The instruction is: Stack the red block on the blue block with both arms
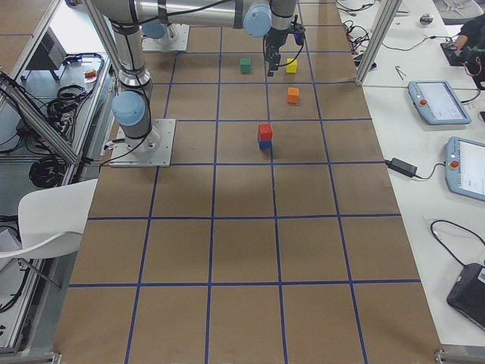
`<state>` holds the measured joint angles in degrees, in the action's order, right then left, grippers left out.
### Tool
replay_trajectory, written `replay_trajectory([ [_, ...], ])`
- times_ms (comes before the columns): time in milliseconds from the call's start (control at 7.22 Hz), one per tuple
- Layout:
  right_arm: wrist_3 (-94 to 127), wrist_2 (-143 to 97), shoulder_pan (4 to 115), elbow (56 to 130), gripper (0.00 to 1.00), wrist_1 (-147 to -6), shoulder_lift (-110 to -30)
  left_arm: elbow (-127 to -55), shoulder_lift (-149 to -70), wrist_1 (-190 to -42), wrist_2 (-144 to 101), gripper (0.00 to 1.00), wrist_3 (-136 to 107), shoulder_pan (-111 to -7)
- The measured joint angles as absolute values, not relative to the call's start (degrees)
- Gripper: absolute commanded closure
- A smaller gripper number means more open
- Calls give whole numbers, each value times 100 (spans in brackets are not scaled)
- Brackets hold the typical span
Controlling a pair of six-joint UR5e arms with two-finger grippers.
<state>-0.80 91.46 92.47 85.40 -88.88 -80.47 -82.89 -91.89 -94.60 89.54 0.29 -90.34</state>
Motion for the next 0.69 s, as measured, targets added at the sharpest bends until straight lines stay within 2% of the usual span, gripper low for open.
replay_trajectory([
  [692, -84, 9137, 9221, 8569, 0, -8700, -8152, -8302, -9177, -9412, 8948, 0, -30, -9058],
])
